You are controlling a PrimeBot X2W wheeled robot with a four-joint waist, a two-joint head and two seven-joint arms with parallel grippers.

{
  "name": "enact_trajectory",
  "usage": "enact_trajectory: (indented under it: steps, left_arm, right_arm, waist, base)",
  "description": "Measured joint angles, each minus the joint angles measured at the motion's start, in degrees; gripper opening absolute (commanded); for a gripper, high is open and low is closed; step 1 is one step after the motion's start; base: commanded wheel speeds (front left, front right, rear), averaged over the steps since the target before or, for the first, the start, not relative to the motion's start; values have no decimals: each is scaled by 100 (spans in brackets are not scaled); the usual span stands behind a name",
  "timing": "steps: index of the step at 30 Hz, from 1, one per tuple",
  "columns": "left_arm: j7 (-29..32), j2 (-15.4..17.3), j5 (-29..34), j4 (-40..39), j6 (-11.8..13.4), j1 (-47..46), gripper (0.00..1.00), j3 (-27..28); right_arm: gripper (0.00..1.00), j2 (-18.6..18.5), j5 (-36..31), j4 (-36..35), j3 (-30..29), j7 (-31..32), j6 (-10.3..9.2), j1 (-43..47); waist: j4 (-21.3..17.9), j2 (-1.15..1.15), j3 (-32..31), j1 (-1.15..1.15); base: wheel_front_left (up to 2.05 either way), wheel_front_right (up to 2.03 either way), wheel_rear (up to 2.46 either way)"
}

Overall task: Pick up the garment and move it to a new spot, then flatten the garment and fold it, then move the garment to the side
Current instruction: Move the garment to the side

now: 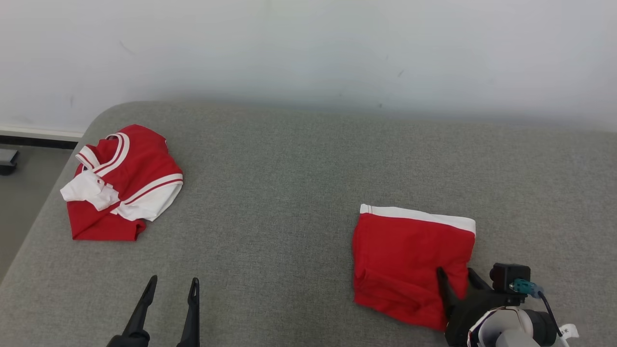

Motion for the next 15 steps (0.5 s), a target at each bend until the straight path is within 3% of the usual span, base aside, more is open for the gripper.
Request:
enact_trajectory:
  steps: [3, 4, 5, 6, 7, 15]
  left_arm:
    - [0, 8, -1, 16, 0, -15, 100, 7]
    - [0, 9, -1, 26, 0, -23, 100, 4]
    - [0, 8, -1, 32, -2, -29, 100, -1]
    - [1, 8, -1, 40, -3, -34, 100, -4]
    - [0, 8, -1, 49, -3, -42, 100, -7]
    - [0, 10, -55, 21, -4, -102, 100, 27]
  right_arm:
    - [100, 69, 46, 277, 176, -26, -1, -165]
    - [91, 78, 91, 370, 242, -16, -1, -204]
    - [59, 85, 145, 433, 298, -14, -1, -241]
    - [18, 87, 196, 482, 353, -30, -1, -270]
    - [0, 86, 242, 527, 410, -51, -1, -297]
    - [0, -159, 458, 675, 898, -98, 5, -671]
  waist:
    - [15, 0, 34, 0]
    - [13, 0, 36, 0]
    - [9, 0, 38, 0]
    - [5, 0, 40, 0]
    - [2, 0, 40, -1]
    - [-102, 0, 125, -1]
  base:
    - [0, 0, 0]
    - [0, 0, 0]
    - [0, 0, 0]
    - [0, 0, 0]
    - [0, 0, 0]
    - [0, 0, 0]
